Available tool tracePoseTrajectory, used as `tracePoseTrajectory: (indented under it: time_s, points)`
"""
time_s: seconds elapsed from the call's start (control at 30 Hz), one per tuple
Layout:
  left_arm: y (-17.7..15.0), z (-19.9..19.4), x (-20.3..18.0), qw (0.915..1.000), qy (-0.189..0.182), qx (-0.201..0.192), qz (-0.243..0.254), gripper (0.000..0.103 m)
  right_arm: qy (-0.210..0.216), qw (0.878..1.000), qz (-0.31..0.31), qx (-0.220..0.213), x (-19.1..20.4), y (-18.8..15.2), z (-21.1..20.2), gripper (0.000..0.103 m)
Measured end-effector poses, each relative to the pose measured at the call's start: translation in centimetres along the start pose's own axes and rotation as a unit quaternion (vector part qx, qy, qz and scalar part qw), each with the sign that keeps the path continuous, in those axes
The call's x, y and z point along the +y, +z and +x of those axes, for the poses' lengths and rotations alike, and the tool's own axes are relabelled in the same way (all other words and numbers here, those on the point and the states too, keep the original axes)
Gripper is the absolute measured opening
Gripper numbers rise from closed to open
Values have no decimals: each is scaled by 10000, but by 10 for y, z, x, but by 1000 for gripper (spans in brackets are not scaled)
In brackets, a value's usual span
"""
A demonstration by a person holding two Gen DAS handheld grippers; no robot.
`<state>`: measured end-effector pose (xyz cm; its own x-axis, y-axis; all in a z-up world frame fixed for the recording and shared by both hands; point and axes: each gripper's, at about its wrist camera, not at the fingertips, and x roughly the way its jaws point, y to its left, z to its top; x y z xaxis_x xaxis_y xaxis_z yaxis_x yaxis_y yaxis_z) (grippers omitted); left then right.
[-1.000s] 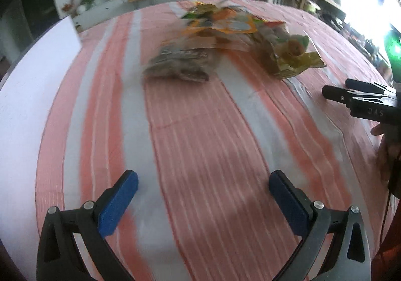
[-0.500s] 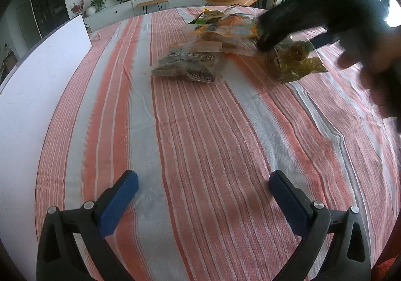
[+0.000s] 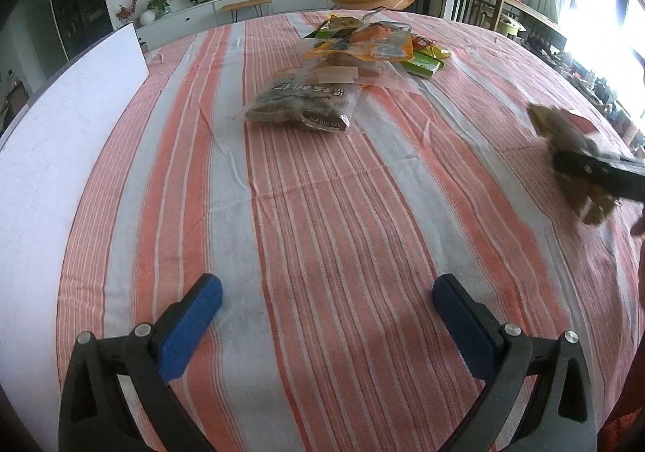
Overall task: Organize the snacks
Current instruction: 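Grasp the red-labelled longan bag with the right tool while the left tool grasps the walnut bag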
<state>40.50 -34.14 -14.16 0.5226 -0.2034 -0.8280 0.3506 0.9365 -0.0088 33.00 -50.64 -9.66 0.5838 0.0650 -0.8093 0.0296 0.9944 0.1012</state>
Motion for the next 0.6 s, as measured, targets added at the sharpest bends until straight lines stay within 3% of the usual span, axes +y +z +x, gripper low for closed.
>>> tracePoseTrajectory:
  time_s: [0.1, 0.17, 0.27, 0.4, 0.6]
  points:
    - [1, -2, 8, 9999, -58, 111, 60, 103, -5, 9992, 237, -323, -11, -13, -6, 83]
    - [5, -4, 12, 9990, -209, 369, 150, 103, -53, 9992, 250, -310, -11, -18, 0, 85]
    - [33, -5, 19, 9948, -789, 601, 215, 103, -378, 9989, -110, -242, 4, -16, 5, 88]
    - [86, -8, 15, 9945, -564, 365, 804, 103, -363, 9989, -176, -224, 4, -17, 5, 89]
    - [137, 44, 19, 9900, -442, 904, 986, 103, -385, 9988, -199, -223, 3, -19, 5, 90]
